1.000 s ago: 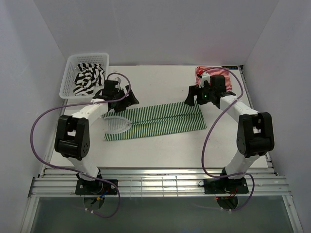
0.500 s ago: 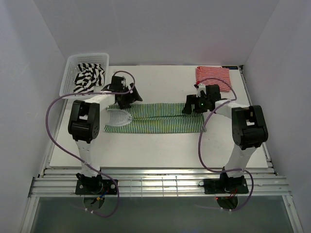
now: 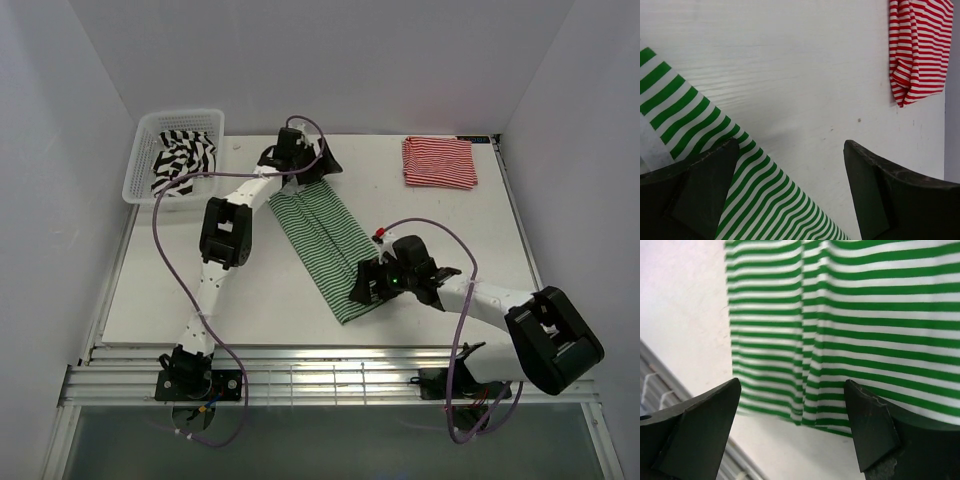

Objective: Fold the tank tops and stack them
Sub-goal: Fold the tank top

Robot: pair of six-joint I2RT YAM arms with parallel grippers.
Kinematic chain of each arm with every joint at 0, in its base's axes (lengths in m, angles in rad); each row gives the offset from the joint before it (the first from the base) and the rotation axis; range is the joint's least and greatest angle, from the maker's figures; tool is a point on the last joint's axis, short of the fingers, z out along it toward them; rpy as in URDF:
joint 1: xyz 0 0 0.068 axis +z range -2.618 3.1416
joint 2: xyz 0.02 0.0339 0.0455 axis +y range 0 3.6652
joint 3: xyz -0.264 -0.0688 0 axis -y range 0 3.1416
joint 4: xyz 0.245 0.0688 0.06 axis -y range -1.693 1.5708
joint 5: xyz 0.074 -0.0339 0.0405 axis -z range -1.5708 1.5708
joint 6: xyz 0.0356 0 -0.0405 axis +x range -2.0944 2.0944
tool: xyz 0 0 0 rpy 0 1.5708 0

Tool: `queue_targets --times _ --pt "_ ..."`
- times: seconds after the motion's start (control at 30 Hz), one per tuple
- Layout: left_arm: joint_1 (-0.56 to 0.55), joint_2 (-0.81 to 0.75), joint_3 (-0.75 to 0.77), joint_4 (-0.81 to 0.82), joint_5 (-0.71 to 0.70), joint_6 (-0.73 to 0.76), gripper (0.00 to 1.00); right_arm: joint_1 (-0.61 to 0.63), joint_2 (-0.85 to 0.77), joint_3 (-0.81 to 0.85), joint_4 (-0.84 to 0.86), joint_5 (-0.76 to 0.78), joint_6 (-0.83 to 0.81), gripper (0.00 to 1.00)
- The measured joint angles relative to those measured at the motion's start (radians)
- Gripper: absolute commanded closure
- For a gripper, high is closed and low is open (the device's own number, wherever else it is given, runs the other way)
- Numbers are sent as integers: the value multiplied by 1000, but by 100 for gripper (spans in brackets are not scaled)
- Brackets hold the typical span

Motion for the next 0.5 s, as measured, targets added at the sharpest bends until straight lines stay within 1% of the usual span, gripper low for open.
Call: queue_targets --times 0.03,0.13,0.3,0.4,0.5 --pt "-18 21 27 14 5 1 2 29 -11 -9 3 7 22 10" --pt "-70 39 38 65 11 2 2 134 -19 -14 6 24 113 10" --pt "-148 40 -17 195 28 -8 2 262 32 29 8 37 196 10" --pt "-172 54 -17 237 47 -27 2 319 77 81 -18 51 217 10" --pt "-182 69 -8 268 66 -41 2 346 87 108 -59 81 232 10"
